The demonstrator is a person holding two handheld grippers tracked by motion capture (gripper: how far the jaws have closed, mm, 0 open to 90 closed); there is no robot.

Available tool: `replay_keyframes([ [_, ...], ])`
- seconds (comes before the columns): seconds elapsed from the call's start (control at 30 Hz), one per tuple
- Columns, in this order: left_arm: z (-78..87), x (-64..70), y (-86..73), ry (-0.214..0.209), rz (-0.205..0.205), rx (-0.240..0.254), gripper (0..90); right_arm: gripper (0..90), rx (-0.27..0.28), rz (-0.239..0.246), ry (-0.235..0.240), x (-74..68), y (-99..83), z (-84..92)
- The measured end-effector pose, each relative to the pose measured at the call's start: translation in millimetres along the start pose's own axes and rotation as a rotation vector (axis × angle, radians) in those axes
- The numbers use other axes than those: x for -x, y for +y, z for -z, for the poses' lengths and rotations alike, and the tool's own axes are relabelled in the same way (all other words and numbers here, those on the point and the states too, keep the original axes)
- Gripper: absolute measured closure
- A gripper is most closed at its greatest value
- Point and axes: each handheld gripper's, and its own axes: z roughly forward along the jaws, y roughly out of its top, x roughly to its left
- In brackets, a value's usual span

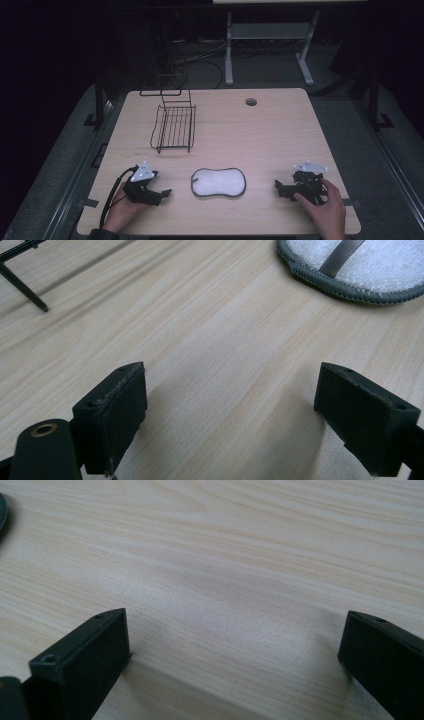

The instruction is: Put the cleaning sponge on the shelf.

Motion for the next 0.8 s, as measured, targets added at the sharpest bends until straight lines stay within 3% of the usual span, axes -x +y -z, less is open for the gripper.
replay_keyframes([
  [0.53,2.9,1.8,8.1,-0.001,0.010,-0.039,15.0,0.0,0.000,0.000,0.000,0.1,0.0,0.0],
  [0.67,4.8,3.3,12.5,-0.020,0.019,-0.043,18.7,0.0,0.000,0.000,0.000,0.1,0.0,0.0],
  [0.8,7.7,5.2,18.1,-0.041,0.019,-0.040,29.0,0.0,-0.001,-0.002,0.000,-0.1,0.0,0.0],
])
